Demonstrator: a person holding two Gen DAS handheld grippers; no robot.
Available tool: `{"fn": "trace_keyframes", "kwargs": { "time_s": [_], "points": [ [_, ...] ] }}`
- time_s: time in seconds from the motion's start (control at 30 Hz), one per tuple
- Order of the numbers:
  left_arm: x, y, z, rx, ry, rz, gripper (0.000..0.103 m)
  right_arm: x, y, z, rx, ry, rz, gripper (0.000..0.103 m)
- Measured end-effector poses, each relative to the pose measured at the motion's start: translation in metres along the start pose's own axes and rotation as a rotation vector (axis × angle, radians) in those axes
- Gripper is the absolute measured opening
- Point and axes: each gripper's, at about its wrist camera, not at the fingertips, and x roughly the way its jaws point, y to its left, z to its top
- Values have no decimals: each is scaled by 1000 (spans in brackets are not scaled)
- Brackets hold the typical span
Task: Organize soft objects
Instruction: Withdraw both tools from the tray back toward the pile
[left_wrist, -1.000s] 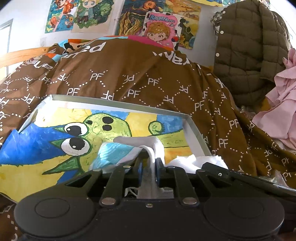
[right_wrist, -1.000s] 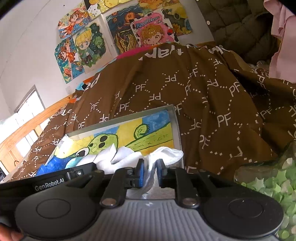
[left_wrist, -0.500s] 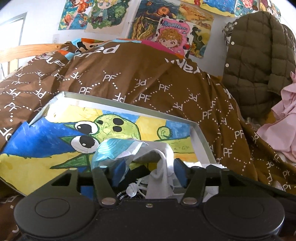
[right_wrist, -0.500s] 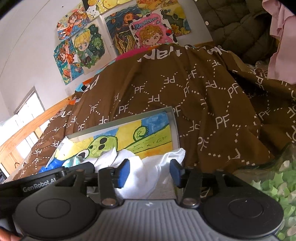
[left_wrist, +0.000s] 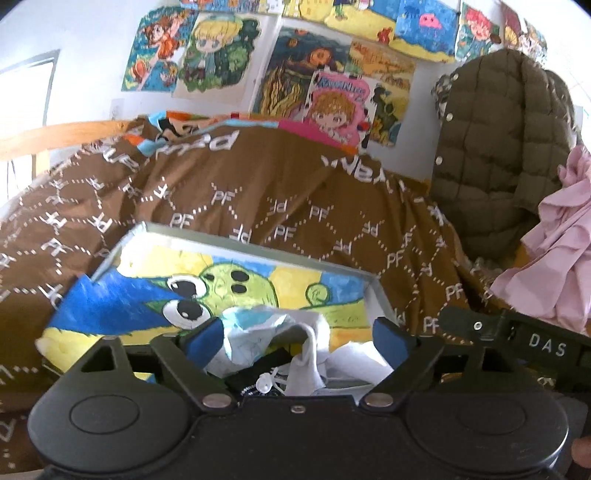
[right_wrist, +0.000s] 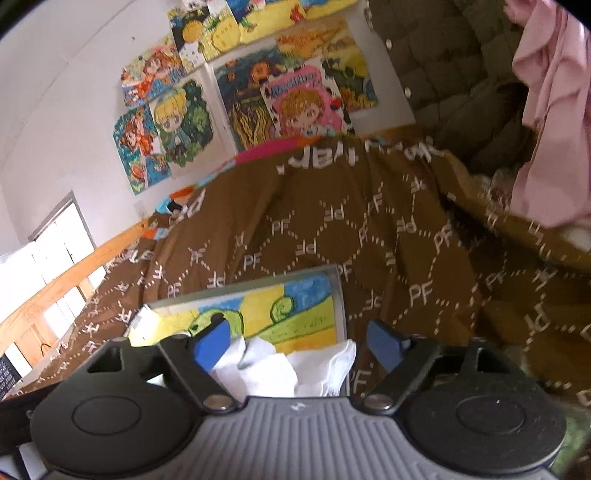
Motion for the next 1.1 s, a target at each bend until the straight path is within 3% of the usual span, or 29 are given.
{"fn": "trace_keyframes", "kwargs": {
  "time_s": [0.27, 0.53, 0.83, 1.1],
  "points": [
    [-70, -4, 13, 1, -124, 7, 102, -68, 21, 12, -81, -129, -35, 103],
    [-140, -6, 18, 27, -198, -21, 102, -135, 54, 12, -178, -240, -52, 103],
    [-204, 6, 5, 0, -237, -24, 102, -197, 76, -14, -211, -301, -67, 103],
    [-238, 16, -21, 10, -222, -18, 102, -242, 76, -51, -237, -344, -105, 103]
  ]
}}
